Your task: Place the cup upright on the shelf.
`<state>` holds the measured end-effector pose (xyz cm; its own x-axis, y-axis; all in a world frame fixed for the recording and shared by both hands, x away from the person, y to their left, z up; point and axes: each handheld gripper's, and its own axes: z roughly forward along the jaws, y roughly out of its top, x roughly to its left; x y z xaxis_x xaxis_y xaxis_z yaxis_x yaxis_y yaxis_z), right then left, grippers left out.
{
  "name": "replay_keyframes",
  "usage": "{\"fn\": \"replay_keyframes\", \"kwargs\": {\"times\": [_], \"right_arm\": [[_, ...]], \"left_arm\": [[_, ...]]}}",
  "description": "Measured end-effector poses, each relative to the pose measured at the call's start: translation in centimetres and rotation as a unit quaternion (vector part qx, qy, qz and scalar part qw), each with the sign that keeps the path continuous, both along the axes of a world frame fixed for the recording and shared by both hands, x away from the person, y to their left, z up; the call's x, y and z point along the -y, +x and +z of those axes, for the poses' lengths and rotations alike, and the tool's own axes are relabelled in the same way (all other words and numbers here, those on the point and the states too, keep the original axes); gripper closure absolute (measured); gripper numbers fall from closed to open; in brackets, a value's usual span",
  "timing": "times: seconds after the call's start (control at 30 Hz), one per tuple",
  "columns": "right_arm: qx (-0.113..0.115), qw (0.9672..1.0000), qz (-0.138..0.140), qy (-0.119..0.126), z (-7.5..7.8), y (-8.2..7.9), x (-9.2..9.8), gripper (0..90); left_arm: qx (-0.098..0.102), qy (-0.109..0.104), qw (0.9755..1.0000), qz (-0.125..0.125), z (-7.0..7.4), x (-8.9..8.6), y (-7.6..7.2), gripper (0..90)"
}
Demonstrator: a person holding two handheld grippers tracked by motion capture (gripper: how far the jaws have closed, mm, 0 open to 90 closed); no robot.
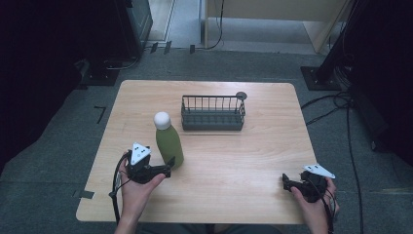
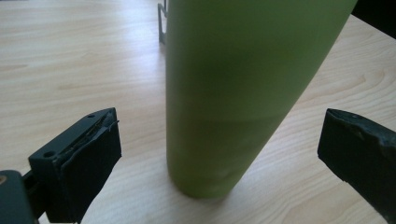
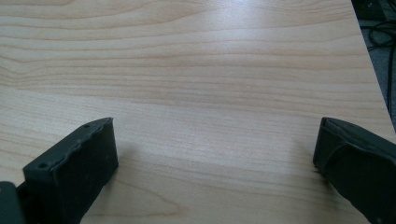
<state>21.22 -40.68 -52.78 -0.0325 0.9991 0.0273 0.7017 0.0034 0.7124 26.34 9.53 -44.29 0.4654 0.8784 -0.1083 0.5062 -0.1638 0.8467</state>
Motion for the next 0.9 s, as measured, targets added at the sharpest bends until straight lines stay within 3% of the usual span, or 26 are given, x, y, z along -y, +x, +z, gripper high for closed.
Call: {"fn": "replay_keyframes", "kwargs": {"times": [0.47, 0.8, 0.9], "right_arm": [[0.0, 1.0, 0.0, 0.0, 0.0, 0.0, 0.0, 0.0], [0.0, 1.0, 0.0, 0.0, 0.0, 0.0, 0.0, 0.0], [0.0, 1.0, 0.0, 0.0, 0.0, 0.0, 0.0, 0.0]], "left_arm": [[0.014, 0.006, 0.9998, 0.01, 0.6, 1.3, 1.5, 6.3], [0.017, 0.001, 0.9998, 0.008, 1.0, 1.6, 2.0, 7.9], [0.018, -0.009, 0.9997, 0.013, 1.1, 1.7, 2.1, 9.8]]}}
